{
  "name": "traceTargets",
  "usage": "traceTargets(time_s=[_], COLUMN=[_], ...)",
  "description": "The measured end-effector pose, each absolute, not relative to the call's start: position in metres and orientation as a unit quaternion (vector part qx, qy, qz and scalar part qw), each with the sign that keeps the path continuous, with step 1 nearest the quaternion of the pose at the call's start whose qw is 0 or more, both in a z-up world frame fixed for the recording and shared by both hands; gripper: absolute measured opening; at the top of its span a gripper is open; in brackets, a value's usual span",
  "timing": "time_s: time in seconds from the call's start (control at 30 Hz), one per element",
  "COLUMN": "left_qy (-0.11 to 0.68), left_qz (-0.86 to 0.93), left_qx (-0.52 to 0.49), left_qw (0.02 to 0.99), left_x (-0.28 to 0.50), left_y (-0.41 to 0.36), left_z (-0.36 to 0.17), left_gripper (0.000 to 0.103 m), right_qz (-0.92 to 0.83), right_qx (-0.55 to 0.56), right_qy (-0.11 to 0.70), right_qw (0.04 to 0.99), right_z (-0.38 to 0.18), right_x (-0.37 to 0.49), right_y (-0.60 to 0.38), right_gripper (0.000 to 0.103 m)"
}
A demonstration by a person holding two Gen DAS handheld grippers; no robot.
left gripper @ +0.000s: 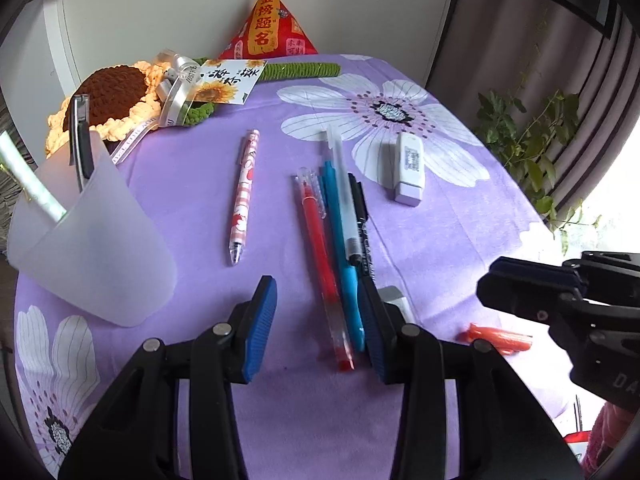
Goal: Organize stationery
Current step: 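Grasp the red pen with the left tool while the right tool moves to the black marker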
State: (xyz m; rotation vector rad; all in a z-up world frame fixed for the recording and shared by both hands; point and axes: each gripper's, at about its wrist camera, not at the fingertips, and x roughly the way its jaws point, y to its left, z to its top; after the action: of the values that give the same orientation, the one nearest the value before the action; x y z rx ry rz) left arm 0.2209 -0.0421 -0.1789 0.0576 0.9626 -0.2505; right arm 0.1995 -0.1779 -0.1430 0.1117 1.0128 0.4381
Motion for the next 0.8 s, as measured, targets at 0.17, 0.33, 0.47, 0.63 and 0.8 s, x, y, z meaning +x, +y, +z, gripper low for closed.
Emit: traceTargets(time_s=[0.17,0.33,0.47,0.63,0.8], left_qy=[0.467,0.479,0.476,0.480,0.488], left_qz=[-0.114,-0.107,-0.095,-0.104,-0.108], left_qx=[0.016,0.012,0.034,0.034,0.011], left_qw=[0.877,0.871,0.874,0.870,0.866], left_x=[0.227,0.236,0.245,0.258,0.251], left_y=[-0.032,-0.031,-0.040,-0.045,-0.032], left_z=[-0.182,-0.187,-0.188,-0.187,-0.187], left_gripper=[0.039,0.041,0.038,0.008,0.007], right_qz=[0.210,0.214,0.212,0.203,0.204], right_qx=[0.050,0.051,0.054,0.056,0.059], right_qy=[0.483,0.486,0.491,0.497,0.500], right_qw=[0.848,0.846,0.843,0.842,0.840], right_z=[-0.145,-0.148,-0.152,-0.156,-0.155], right_x=[0.206,0.214,0.220,0.224,0.228], right_y=[-0.175,-0.169,-0.166,-0.168,-0.168], right_gripper=[0.010,0.010,0.010,0.010,0.010])
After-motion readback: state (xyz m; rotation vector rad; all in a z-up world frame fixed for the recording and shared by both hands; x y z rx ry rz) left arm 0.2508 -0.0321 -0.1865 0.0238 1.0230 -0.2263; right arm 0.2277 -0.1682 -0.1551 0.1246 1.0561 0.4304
